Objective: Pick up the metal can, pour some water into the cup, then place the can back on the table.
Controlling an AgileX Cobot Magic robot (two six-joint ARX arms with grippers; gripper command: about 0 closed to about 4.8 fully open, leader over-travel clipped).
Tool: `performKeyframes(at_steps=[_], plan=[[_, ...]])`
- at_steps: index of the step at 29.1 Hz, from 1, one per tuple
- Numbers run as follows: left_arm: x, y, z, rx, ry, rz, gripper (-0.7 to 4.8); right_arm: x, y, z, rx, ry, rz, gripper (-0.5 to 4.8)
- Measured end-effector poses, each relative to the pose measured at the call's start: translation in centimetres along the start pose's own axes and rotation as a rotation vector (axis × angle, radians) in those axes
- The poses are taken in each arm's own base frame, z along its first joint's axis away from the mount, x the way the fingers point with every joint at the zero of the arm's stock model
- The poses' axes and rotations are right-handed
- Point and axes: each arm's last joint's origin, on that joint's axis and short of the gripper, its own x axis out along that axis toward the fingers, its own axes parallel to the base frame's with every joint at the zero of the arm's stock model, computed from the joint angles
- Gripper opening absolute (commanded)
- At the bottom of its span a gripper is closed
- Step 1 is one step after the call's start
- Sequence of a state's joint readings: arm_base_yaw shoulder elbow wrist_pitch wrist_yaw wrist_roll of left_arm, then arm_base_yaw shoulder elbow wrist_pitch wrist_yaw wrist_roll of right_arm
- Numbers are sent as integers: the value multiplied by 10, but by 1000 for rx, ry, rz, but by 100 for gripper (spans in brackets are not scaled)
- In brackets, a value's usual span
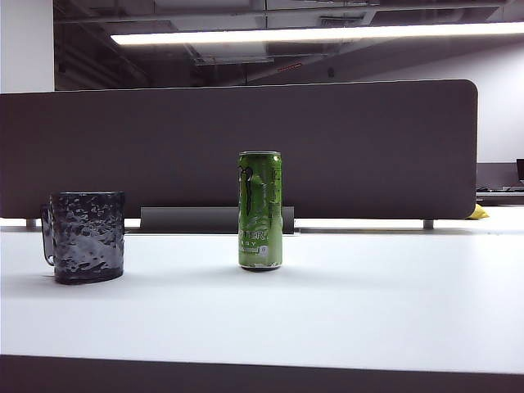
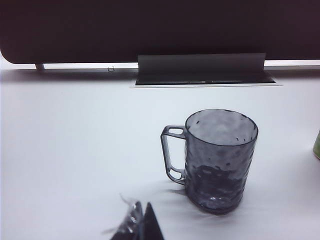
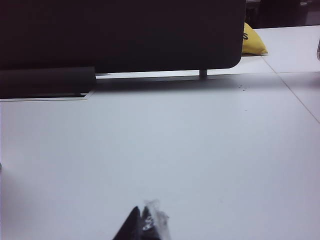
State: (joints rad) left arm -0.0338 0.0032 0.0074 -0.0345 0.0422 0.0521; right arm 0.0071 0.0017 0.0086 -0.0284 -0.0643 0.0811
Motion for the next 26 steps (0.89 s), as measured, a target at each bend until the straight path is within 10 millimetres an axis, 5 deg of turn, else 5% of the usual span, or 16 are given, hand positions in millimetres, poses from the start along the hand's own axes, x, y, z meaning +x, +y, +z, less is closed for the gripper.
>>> performKeyframes(at_steps=[9, 20, 26], plan=[[0, 0, 0, 0, 0, -3, -5, 0, 0, 0, 0, 0, 0, 0], [-9, -44, 2, 14, -24, -463, -5, 0, 0, 0, 0, 1, 13, 0], [-9, -45, 2, 14, -24, -473, -5, 0, 4, 0, 51, 13, 131, 0]])
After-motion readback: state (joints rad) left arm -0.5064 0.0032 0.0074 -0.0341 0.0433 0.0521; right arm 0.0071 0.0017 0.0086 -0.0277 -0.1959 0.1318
